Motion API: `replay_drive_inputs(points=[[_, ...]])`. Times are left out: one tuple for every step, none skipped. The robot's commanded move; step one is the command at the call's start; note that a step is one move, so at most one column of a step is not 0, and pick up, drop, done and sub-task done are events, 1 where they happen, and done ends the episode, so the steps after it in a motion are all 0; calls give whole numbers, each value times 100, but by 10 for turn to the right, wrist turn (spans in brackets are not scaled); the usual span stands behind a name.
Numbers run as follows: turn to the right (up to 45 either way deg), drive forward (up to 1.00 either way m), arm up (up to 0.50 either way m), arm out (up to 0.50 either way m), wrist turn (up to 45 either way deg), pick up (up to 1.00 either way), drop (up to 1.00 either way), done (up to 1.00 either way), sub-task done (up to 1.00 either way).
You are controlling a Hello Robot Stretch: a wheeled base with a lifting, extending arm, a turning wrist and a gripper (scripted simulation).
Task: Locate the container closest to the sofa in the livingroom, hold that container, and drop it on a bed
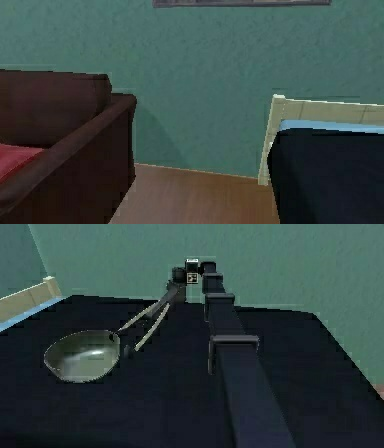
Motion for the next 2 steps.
replay_drive_inputs(points=[[0,0,0,0,450,0,0,0,0],[0,0,0,0,150,0,0,0,0]])
